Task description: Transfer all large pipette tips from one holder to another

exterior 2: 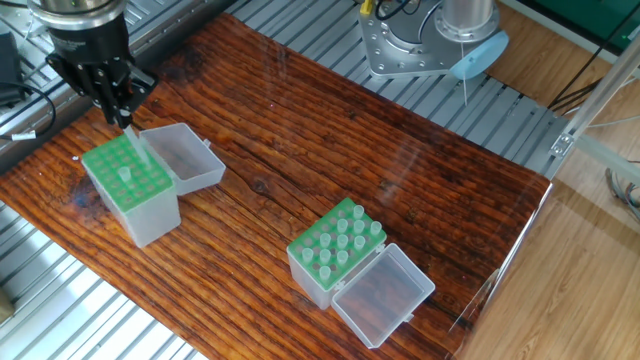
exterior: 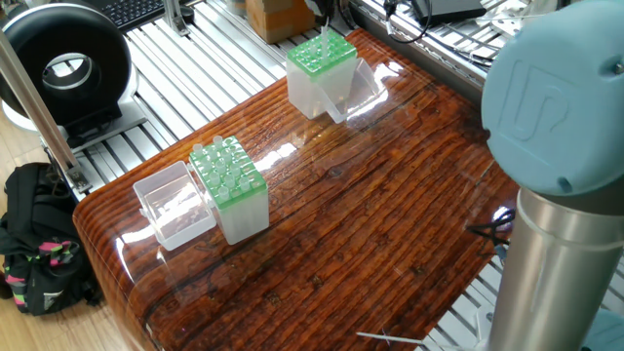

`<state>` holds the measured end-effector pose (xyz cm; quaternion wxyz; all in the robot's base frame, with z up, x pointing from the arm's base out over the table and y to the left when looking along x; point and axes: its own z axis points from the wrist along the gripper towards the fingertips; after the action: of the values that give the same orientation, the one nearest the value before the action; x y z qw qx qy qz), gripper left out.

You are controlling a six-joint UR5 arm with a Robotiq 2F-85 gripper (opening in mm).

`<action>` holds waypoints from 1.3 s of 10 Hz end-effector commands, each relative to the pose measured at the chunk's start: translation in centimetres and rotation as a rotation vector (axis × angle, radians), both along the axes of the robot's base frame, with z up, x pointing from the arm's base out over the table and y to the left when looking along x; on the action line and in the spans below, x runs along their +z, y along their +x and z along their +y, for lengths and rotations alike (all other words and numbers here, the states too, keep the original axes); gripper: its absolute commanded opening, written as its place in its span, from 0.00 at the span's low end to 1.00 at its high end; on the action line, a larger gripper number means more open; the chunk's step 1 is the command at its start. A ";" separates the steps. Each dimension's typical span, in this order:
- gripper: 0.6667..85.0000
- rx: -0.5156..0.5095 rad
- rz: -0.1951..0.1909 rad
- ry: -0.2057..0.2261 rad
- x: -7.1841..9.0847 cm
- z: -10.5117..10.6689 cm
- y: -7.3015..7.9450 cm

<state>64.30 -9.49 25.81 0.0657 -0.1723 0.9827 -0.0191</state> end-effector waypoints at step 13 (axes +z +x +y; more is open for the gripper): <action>0.00 0.038 -0.047 0.017 0.4 -0.7 2.5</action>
<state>66.40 -10.46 26.25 0.0866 -0.1890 0.9780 -0.0199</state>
